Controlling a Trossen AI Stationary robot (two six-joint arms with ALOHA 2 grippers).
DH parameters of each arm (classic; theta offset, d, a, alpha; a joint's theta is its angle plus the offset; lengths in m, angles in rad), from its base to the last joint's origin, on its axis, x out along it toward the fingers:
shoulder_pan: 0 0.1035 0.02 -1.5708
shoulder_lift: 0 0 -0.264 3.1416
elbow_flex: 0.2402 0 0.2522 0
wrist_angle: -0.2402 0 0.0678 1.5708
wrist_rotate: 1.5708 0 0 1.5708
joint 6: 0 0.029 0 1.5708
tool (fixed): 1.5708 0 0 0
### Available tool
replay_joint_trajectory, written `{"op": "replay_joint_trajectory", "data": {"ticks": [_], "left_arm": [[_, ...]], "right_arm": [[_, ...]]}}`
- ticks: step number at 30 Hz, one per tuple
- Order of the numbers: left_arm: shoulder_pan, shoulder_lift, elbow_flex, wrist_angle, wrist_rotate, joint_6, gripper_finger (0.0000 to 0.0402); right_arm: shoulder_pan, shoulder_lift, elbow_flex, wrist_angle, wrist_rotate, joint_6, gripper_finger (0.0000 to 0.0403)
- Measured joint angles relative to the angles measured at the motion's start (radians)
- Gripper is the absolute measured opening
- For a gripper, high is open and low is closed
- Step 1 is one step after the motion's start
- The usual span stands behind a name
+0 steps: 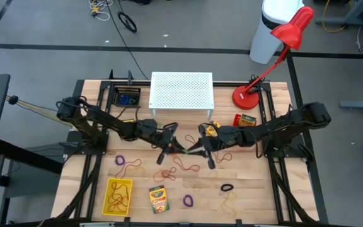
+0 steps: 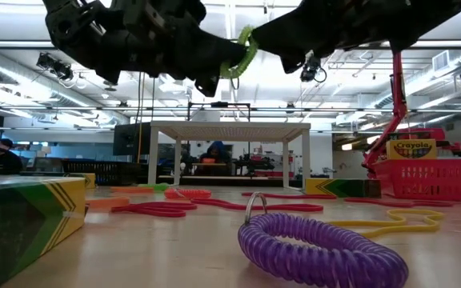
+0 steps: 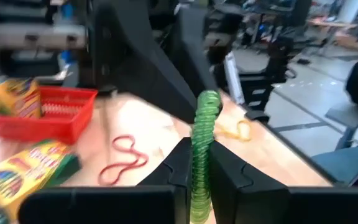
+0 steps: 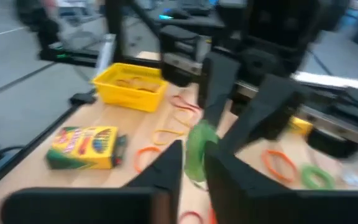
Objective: Pick & Place Office Desk Supplies
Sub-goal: Put the right green spring rubber band into the black bin
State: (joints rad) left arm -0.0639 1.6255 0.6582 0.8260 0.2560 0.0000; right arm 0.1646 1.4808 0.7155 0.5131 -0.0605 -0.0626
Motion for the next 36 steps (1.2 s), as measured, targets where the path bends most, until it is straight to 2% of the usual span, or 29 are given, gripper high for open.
{"op": "replay_joint_trajectory", "data": {"ticks": [3,8,10,12,14,17,23,24,30,33,36], "left_arm": [[0.002,-0.025,0.0,-0.044,-0.031,0.014,0.0033],[0.0,-0.044,-0.002,-0.092,-0.068,0.02,0.003],[0.0,-0.054,-0.002,-0.113,-0.098,0.023,0.003],[0.0,-0.071,-0.002,-0.14,-0.129,0.023,0.0031],[0.0,-0.083,-0.002,-0.138,-0.149,0.023,0.003],[-0.004,-0.107,-0.002,-0.145,-0.191,0.017,0.0029],[-0.026,-0.261,-0.002,-0.368,-0.466,-0.001,0.0029],[-0.031,-0.304,-0.002,-0.415,-0.515,-0.001,0.0029],[-0.014,-0.605,0.0,-0.789,-0.822,-0.121,0.003],[0.042,-0.756,0.0,-1.01,-0.92,-0.217,0.0029],[0.147,-0.87,0.0,-1.179,-0.971,-0.278,0.0029]], "right_arm": [[-0.001,-0.038,0.0,-0.042,0.058,0.031,0.0134],[0.0,-0.094,0.001,-0.088,0.051,0.038,0.0218],[0.0,-0.12,0.001,-0.145,0.049,0.052,0.0236],[0.0,-0.139,0.001,-0.23,0.048,0.067,0.0237],[0.0,-0.147,0.0,-0.307,0.076,0.095,0.0221],[0.0,-0.148,-0.01,-0.335,0.12,0.115,0.0167],[-0.001,-0.148,-0.054,-0.295,0.12,0.062,0.0018],[-0.001,-0.148,-0.06,-0.284,0.12,0.054,0.0011],[-0.001,-0.148,-0.086,-0.222,0.121,0.042,0.0038],[-0.001,-0.148,-0.09,-0.204,0.121,0.028,0.0028],[-0.002,-0.148,-0.09,-0.198,0.121,0.026,0.0009]]}}
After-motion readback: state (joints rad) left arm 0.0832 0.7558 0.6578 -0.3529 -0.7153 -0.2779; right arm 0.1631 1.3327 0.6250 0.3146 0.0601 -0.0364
